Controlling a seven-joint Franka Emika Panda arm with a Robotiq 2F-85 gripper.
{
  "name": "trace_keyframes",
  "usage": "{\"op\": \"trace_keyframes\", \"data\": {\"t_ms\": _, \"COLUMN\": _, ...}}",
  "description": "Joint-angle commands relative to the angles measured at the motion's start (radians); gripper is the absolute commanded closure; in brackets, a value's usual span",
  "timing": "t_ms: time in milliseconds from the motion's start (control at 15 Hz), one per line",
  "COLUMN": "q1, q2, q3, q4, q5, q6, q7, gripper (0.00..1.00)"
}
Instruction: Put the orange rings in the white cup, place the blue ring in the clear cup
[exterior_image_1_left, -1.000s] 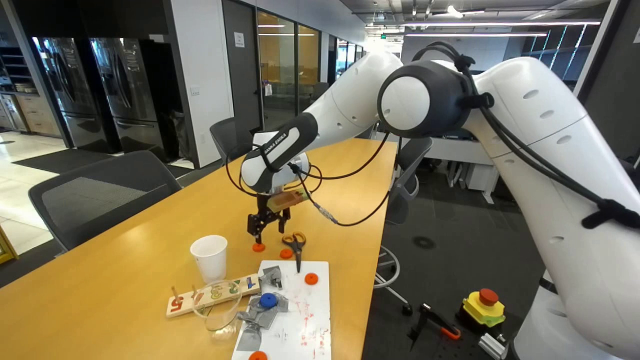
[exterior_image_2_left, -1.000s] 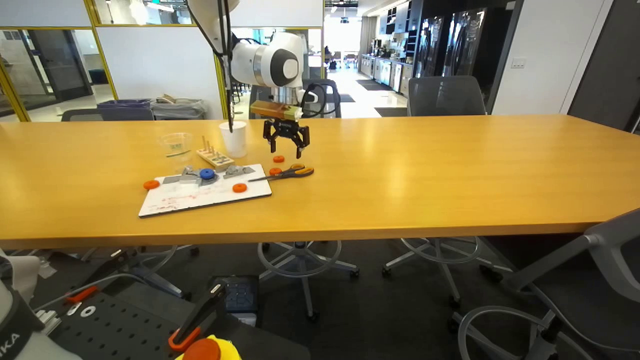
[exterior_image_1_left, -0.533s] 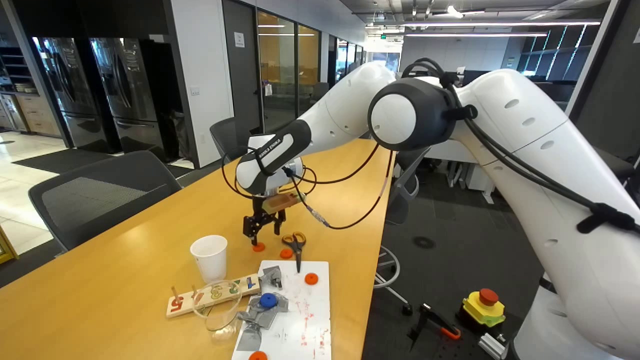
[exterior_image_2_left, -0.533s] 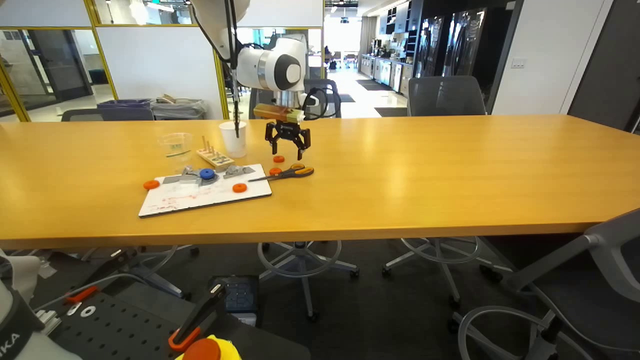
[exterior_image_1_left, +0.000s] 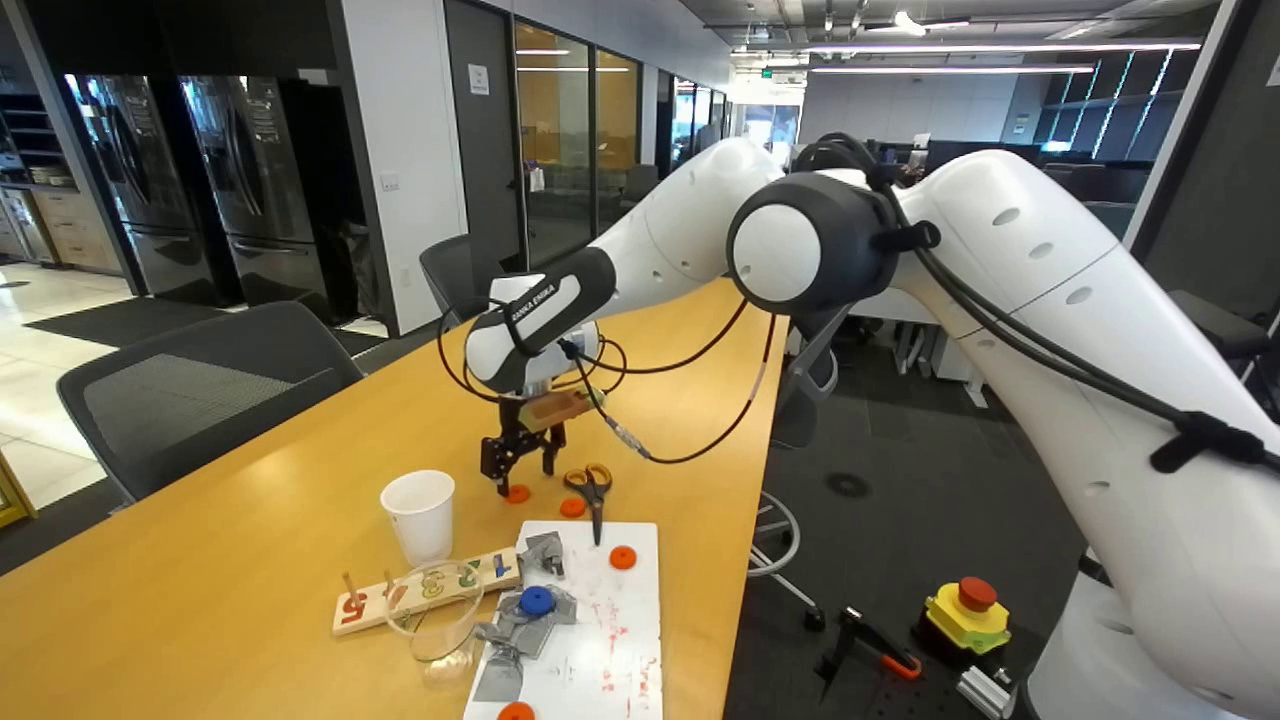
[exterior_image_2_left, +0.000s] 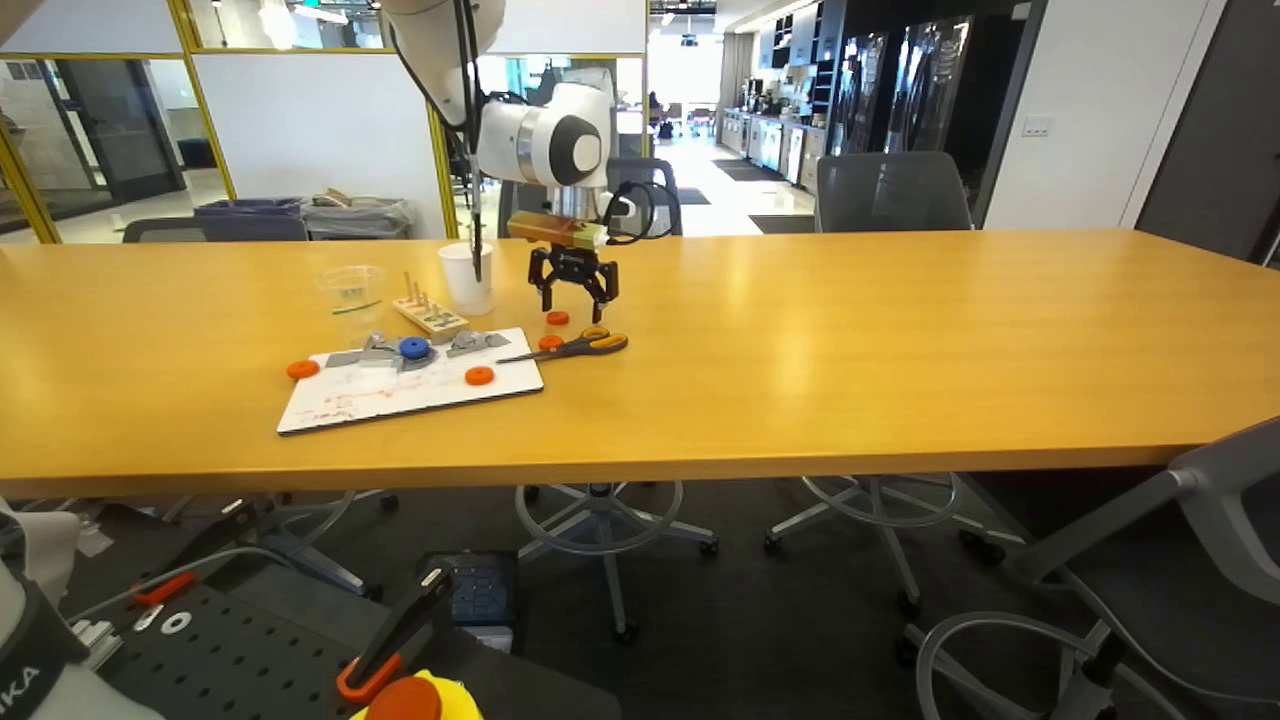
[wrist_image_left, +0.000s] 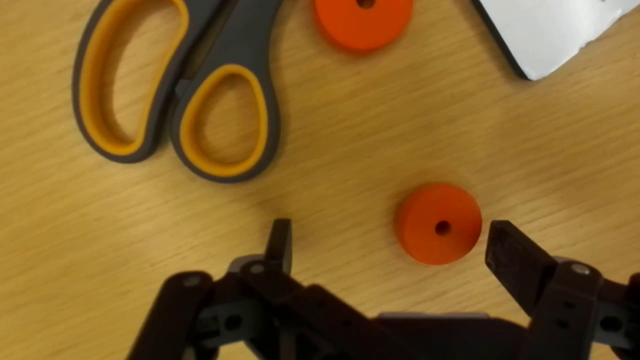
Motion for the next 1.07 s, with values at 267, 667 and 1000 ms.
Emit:
{"op": "trace_keyframes", "data": {"t_ms": 267, "q1": -0.006, "q2": 0.014, "q3": 0.013, "q4": 0.038, "q5": 0.002, "q6": -0.022, "q7": -0.019, "gripper": 0.0}}
{"op": "trace_keyframes", "data": {"t_ms": 667, "q1": -0.008, "q2": 0.012, "q3": 0.016, "q4": 0.032, "q5": 0.003, "q6": -0.016, "q7": -0.027, "gripper": 0.41}}
{"op": "trace_keyframes", "data": {"t_ms": 1000, "q1": -0.006, "q2": 0.002, "q3": 0.012, "q4": 0.026, "q5": 0.0, "q6": -0.015, "q7": -0.021, "gripper": 0.8}}
